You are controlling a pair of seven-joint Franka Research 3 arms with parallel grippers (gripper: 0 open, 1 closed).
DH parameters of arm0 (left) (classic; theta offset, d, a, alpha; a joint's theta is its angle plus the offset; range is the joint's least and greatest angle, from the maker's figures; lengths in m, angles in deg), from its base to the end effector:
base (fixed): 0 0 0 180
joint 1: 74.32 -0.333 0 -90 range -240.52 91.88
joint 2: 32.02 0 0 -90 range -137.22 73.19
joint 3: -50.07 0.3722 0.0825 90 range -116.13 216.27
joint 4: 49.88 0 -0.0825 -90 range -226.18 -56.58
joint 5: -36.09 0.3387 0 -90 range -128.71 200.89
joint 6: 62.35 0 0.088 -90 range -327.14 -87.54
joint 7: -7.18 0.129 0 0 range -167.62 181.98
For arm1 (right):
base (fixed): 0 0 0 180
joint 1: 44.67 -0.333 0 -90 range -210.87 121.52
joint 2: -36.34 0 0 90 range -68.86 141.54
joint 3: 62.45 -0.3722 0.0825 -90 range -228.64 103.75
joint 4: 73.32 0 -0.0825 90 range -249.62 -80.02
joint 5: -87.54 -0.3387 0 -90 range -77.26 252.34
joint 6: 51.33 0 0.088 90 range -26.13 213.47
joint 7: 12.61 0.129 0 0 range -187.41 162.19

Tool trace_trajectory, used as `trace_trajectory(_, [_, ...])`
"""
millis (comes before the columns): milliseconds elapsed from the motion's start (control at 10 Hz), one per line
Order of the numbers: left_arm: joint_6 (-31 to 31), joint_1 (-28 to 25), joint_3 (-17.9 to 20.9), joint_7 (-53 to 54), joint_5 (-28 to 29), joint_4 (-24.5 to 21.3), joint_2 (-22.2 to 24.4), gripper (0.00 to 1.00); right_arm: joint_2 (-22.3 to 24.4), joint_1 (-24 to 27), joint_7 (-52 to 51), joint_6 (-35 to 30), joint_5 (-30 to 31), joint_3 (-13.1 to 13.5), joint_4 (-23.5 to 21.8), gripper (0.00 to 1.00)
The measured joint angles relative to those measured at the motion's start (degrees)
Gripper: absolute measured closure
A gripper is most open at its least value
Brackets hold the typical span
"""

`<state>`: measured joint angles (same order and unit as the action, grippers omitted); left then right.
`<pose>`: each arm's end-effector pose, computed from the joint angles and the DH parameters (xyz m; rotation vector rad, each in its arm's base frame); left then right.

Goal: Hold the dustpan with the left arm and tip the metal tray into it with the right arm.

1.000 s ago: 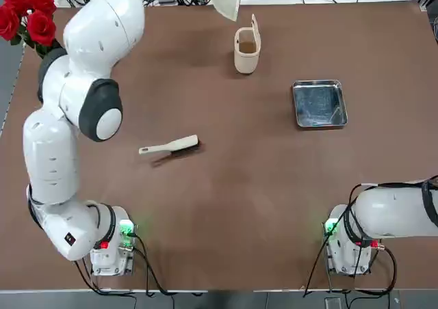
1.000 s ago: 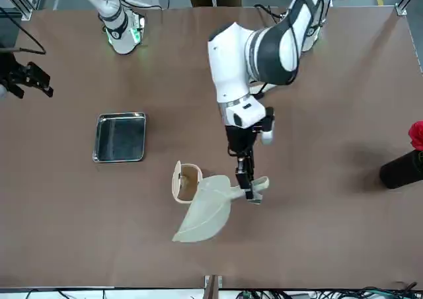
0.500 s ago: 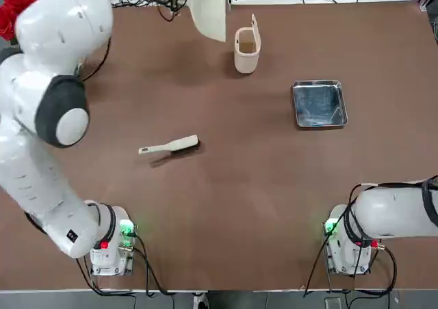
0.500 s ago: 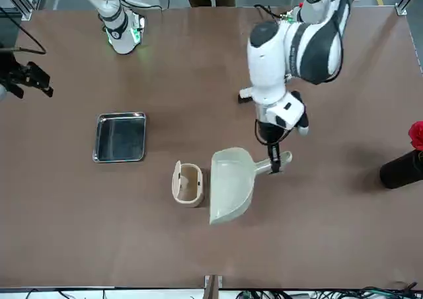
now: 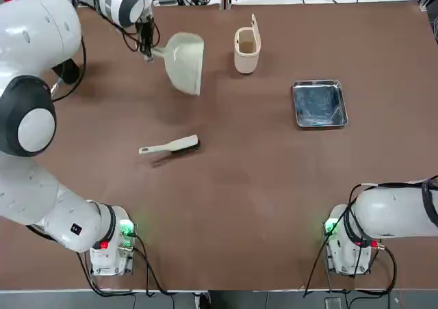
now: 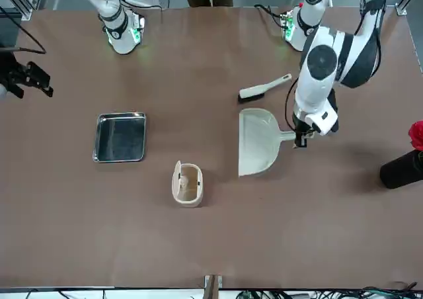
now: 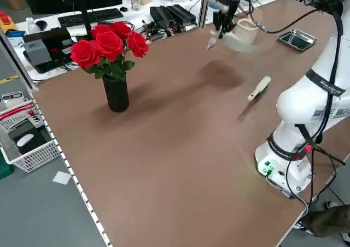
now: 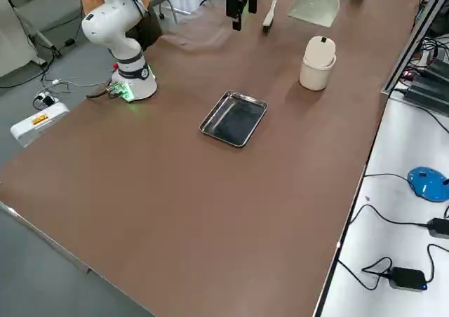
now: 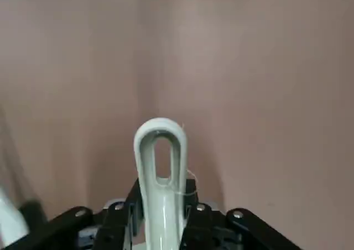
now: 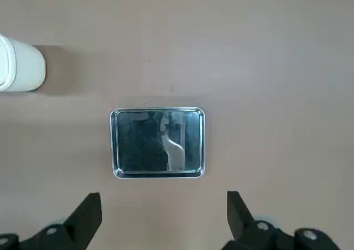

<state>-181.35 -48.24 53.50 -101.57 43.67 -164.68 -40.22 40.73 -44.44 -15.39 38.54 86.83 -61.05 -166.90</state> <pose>0.5041 -0.2017 0.4403 -2.2803 -1.9882 -0.1250 0.4806 -0.0127 0.6698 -3.1276 -0.0316 -0.0194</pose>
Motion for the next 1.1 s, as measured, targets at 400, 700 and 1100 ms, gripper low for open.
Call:
trace_trajectory(400, [-3.79, -2.1, -0.07, 8.1, -5.02, -4.81, -4.52, 0.67, 0.0, -0.01, 0.0, 0.0, 0.0, -0.12, 0.02, 0.0])
trace_trajectory(700, [-10.15, -5.1, 0.0, 6.14, -10.16, -4.53, -6.34, 0.67, 0.0, -0.01, 0.0, 0.2, 0.0, -0.17, 0.07, 0.0])
trace_trajectory(1100, [-10.73, -4.96, -0.22, 3.04, -10.26, -5.04, -7.43, 0.67, 0.0, -0.26, 0.06, 0.25, 0.0, -0.3, 0.1, 0.0])
